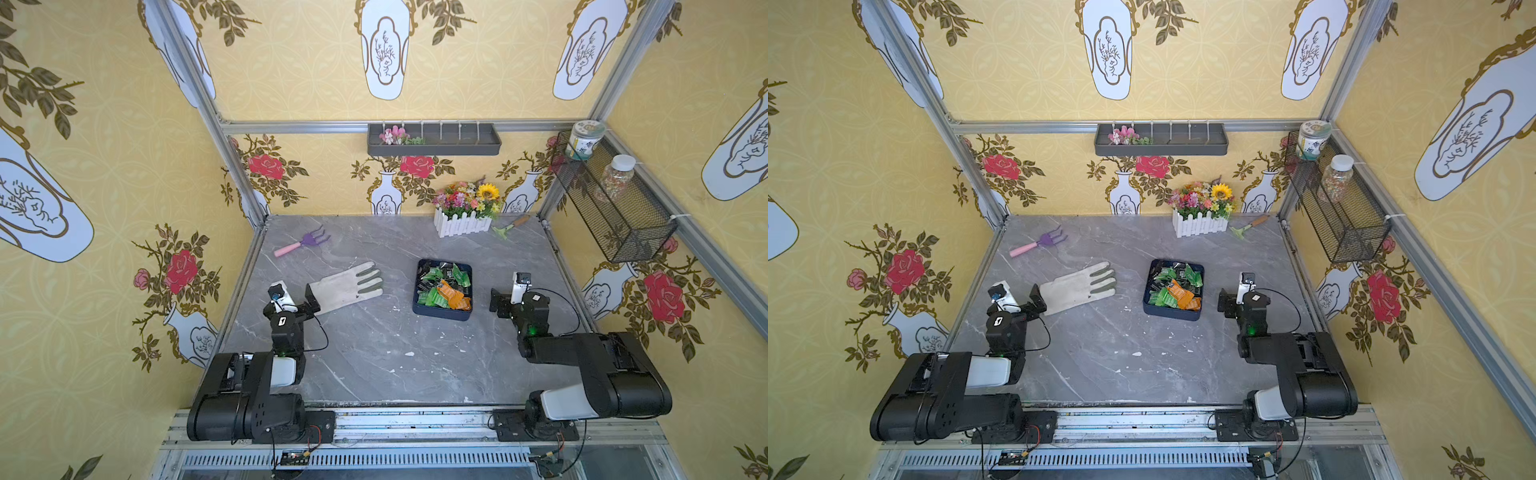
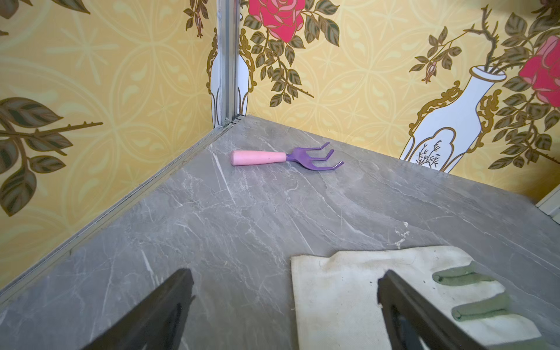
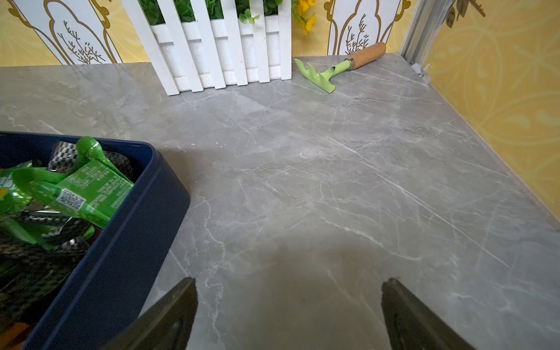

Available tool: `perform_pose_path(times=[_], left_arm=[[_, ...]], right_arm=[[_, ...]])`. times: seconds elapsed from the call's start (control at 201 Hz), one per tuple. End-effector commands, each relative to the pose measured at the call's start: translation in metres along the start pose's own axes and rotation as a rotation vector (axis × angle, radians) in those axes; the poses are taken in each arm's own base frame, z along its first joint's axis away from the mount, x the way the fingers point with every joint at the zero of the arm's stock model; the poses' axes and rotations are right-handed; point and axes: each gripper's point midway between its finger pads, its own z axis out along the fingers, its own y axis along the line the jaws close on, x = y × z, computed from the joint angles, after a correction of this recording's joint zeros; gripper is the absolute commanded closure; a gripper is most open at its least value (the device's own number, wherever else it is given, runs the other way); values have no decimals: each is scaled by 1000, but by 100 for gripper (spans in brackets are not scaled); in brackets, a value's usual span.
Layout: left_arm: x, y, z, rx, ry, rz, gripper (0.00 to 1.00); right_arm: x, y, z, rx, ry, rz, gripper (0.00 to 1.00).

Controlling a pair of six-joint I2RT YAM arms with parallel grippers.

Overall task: Take the cookies out of the storage box
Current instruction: Pick up the cookie from the storage box.

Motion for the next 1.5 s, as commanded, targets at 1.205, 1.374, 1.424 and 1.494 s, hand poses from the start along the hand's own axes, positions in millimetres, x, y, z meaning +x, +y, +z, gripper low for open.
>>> perform_pose_path(times=[1.205, 1.374, 1.424, 1.494], left_arm=[[-60, -34, -33, 37, 193, -624, 0], [-22, -109, -45, 216, 442, -649, 0], [-15, -131, -47, 283, 506, -654, 0], [-6, -161, -53, 368, 606, -652, 1]], right_arm=[[-59, 16, -88, 11, 346, 636, 3], [-66, 93, -79, -196, 492, 285, 6], [-71, 118, -80, -266, 497, 140, 10], [-71, 146, -79, -334, 526, -50, 11]])
